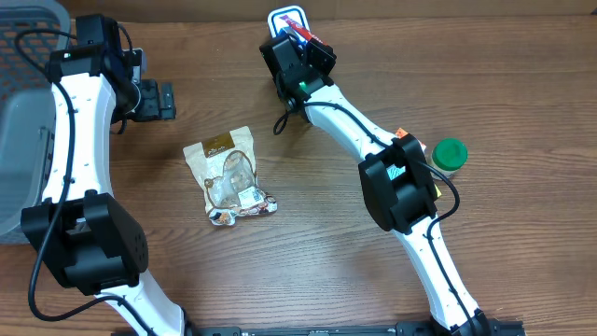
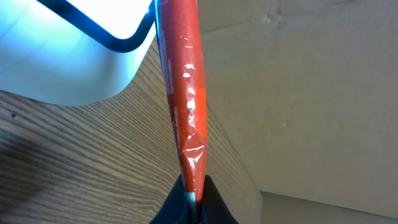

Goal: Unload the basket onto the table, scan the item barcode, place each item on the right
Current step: 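Hold the red stick against the white scanner window, then carry the red stick right toward the scanned items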

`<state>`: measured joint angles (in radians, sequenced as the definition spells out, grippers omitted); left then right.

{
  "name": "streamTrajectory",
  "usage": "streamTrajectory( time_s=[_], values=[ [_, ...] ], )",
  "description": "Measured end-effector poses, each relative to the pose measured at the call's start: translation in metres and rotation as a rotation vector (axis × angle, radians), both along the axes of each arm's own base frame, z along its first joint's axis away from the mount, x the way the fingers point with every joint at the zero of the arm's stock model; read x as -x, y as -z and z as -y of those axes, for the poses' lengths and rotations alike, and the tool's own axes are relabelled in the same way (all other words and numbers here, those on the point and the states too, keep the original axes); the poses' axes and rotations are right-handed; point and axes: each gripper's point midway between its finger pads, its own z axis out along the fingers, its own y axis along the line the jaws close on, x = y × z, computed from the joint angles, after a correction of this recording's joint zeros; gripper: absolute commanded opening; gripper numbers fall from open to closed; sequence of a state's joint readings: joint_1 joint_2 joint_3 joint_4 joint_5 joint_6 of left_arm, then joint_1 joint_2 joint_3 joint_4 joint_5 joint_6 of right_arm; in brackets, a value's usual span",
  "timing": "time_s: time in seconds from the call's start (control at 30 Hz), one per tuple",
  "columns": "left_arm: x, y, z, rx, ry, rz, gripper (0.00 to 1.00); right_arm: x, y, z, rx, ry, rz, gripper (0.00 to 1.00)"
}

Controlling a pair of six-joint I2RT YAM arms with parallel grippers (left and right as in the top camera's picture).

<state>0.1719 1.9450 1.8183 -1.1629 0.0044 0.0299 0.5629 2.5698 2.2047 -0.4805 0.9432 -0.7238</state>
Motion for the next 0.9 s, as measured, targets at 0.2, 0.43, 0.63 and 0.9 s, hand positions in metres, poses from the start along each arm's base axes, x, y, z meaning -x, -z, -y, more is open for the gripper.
streamTrajectory(
  time_s=[0.2,0.43,0.63,0.9],
  values=[
    [0.0,0.0,0.0,0.0,0.0,0.0,0.99,0.0,0.0,0.0,-0.011,0.006,0.007,0.04],
    [0.0,0.0,0.0,0.0,0.0,0.0,1.0,0.0,0.0,0.0,-0.039,0.022,0.023,0.04],
    [0.0,0.0,0.0,0.0,0.0,0.001,0.99,0.0,-0.01,0.0,-0.081,0.04,0.053,0.04],
    [0.0,0.0,0.0,0.0,0.0,0.0,1.0,0.014,-0.095,0.009,-0.196,0.075,0.159,0.04]
  ],
)
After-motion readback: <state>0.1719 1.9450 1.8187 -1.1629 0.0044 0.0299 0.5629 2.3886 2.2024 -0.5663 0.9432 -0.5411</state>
